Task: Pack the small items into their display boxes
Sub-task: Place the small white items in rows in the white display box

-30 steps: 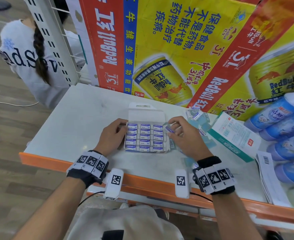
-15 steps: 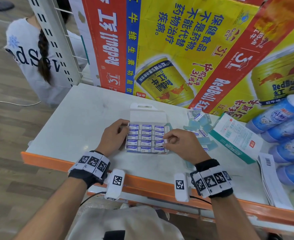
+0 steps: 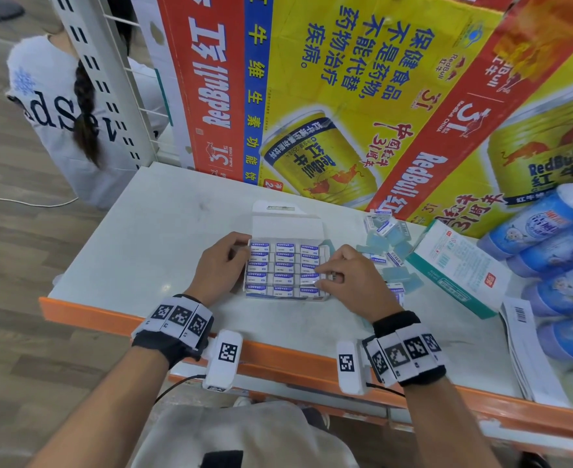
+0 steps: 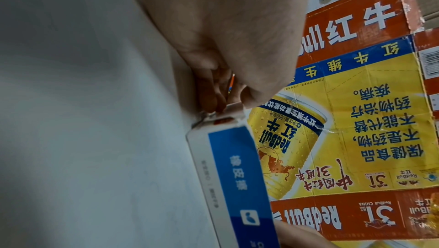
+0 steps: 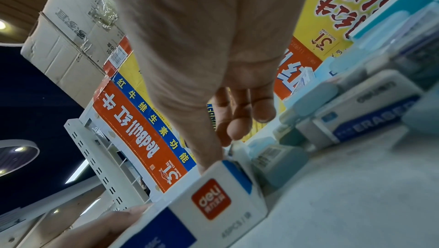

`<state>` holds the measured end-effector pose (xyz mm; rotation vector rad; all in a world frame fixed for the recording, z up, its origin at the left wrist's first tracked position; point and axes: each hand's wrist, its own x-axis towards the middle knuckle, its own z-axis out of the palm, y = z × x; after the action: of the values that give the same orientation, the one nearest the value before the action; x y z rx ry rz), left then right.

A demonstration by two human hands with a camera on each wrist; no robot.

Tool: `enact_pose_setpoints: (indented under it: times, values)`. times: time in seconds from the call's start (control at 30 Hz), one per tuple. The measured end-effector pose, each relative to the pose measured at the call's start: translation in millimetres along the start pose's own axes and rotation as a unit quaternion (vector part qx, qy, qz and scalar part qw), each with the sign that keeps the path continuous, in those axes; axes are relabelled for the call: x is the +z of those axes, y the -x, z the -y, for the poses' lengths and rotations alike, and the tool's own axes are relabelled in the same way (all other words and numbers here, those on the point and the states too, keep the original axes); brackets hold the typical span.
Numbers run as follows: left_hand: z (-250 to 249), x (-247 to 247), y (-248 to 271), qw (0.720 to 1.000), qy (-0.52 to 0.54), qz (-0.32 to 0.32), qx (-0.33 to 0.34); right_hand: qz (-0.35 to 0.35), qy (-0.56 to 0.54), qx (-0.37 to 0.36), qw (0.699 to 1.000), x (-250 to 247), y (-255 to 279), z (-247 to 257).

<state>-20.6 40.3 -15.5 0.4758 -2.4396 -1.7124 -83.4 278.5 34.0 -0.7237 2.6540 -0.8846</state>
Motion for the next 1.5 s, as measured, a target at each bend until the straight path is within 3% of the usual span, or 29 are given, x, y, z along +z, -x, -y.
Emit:
enact_pose_setpoints:
  times: [0.33,0.47,0.63,0.83,1.1,1.37,1.5]
  values:
    - [-0.9,-0.2,0.4,1.0,-0.003,0.001,0.008,0.002,0.028,-0.01,1.0,7.1,-0.2,3.0]
    - [-0.4,-0.2,0.1,1.0,-0.004,0.001,0.007,-0.039,-0.028,-0.023,0.999,2.6,1.2,0.0]
    - [1.2,-0.4,-0.1,1.0,-0.01,0.0,0.005,-0.118,0.03,0.07,0.99,-24.5,-0.3,-26.3]
    - [1.3,-0.2,-0.3,1.0,-0.011,0.002,-0.001,-0.026,0.105,0.126,0.986,-35.1,9.7,-44.0]
    - [-1.5,-1.1,2.0,1.0,-0.005,0.005,-0.017,-0.008,0.152,0.152,0.977,-33.3,9.4,-41.2]
    - [-5.3,-1.0,3.7,1.0,0.008,0.008,-0.021,-0.13,-0.005,0.112,0.985,-40.6,12.3,-33.3]
    - [-6.6,-1.0,4.1,1.0,0.011,0.008,-0.02,-0.147,-0.057,0.055,0.986,-40.6,11.9,-15.8]
